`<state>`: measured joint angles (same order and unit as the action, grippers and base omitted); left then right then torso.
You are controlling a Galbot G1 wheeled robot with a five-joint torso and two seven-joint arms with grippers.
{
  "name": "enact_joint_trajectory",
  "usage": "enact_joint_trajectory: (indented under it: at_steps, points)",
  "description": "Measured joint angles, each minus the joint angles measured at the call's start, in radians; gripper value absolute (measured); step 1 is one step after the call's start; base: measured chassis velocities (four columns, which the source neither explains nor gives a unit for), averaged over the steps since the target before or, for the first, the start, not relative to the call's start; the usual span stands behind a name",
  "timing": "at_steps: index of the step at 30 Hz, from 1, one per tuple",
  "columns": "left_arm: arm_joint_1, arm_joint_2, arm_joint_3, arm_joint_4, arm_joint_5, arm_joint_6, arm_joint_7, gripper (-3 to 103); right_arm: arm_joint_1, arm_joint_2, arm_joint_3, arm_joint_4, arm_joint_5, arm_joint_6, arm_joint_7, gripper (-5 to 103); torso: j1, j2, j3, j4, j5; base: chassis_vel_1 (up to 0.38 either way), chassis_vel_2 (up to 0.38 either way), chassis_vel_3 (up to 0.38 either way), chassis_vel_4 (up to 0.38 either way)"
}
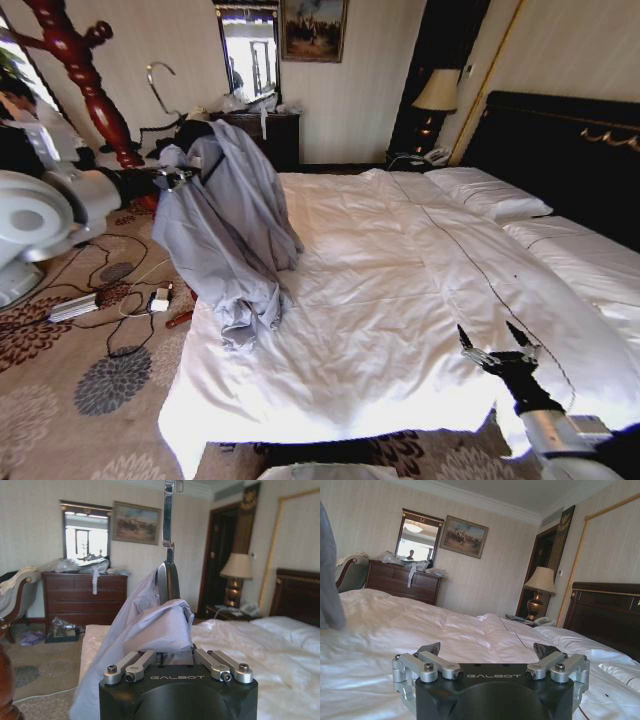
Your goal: Pick up the clothes from the bed and hang them on the clothes hanger.
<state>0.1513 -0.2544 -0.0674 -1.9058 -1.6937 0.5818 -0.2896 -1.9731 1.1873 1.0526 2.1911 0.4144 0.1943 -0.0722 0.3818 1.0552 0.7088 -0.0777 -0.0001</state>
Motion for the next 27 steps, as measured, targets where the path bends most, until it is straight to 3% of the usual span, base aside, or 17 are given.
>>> enact_joint_trajectory:
  at_steps: [5,7,9,11,13,21,27]
  points:
    - [-0.262,-0.159,0.118,0.203,-0.028,0.092,-0.065,17,0.002,-0.002,-0.001,0.000,0.001,-0.002,0.002,100,0.000,0.000,0.000,-0.0004,-0.0001,0.000,0.000,0.000,0.000]
    - [-0.310,-0.186,0.145,0.236,-0.030,0.108,-0.079,17,0.002,-0.002,-0.001,-0.001,0.001,-0.002,0.002,100,0.000,0.000,0.000,-0.0004,-0.0002,0.000,0.000,0.000,0.000]
    - [-0.453,-0.255,0.246,0.313,-0.031,0.149,-0.117,17,0.002,-0.002,-0.002,-0.001,0.002,-0.003,0.003,100,0.000,0.000,0.000,-0.0004,0.0002,0.000,0.000,0.000,0.000]
    - [-0.499,-0.276,0.276,0.336,-0.040,0.155,-0.135,17,0.003,-0.002,-0.002,-0.001,0.002,-0.003,0.003,100,0.000,0.000,0.000,-0.0007,0.0001,0.000,0.000,0.000,0.000]
    - [-0.639,-0.332,0.359,0.402,-0.067,0.159,-0.170,17,0.003,-0.002,-0.002,-0.001,0.002,-0.004,0.003,100,0.000,0.000,0.000,-0.0007,0.0008,0.000,0.000,0.000,0.000]
    - [-0.831,-0.415,0.473,0.529,-0.114,0.160,-0.209,17,0.004,-0.003,-0.003,-0.001,0.002,-0.005,0.003,100,0.000,0.000,0.000,0.0000,0.0001,0.000,0.000,0.000,0.000]
    - [-0.844,-0.443,0.485,0.578,-0.140,0.158,-0.273,17,0.004,-0.003,-0.003,-0.001,0.003,-0.006,0.004,100,0.000,0.000,0.000,-0.0001,-0.0002,0.000,0.000,0.000,0.000]
